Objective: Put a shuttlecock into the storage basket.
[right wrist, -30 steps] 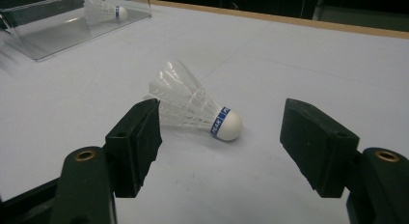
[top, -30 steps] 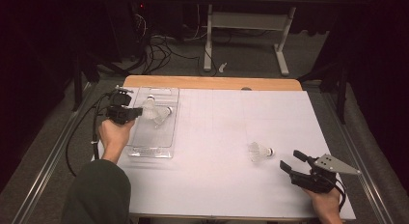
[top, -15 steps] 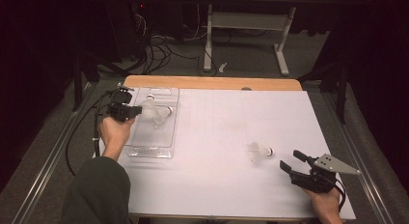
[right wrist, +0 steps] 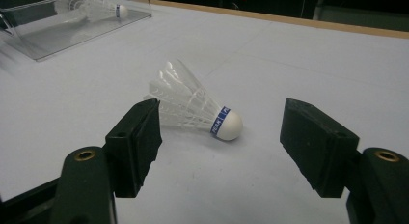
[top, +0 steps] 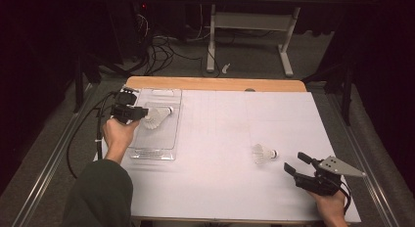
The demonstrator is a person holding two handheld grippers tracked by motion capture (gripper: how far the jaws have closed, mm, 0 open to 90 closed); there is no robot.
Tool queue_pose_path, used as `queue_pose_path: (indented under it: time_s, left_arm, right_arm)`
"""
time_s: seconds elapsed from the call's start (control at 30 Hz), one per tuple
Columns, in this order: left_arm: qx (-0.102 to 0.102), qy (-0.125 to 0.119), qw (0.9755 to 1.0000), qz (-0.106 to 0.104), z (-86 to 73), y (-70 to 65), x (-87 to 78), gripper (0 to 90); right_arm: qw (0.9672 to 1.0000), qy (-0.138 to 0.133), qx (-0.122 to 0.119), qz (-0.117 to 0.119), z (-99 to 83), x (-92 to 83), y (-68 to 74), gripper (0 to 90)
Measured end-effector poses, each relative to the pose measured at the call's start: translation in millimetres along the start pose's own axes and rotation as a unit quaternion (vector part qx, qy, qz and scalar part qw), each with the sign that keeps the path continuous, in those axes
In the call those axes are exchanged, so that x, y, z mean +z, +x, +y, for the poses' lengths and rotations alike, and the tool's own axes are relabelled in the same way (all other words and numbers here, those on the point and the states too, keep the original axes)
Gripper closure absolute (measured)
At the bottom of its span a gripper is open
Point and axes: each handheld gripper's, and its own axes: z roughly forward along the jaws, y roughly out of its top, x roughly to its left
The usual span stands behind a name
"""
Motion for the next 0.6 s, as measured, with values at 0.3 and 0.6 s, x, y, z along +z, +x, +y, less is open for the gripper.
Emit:
queue_pose_path:
  time_s: [0.3, 0.6]
  left_arm:
    - [0.011, -0.021, 0.9996, -0.013, -2.6, -8.8, -7.2, 51.3]
    - [0.015, -0.045, 0.9987, -0.02, -9.7, -12.1, -13.7, 45.2]
  right_arm:
    - [1.0, 0.0, 0.0, 0.0, 0.0, 0.0, 0.1, 31.2]
    - [1.0, 0.0, 0.0, 0.0, 0.0, 0.0, 0.0, 31.2]
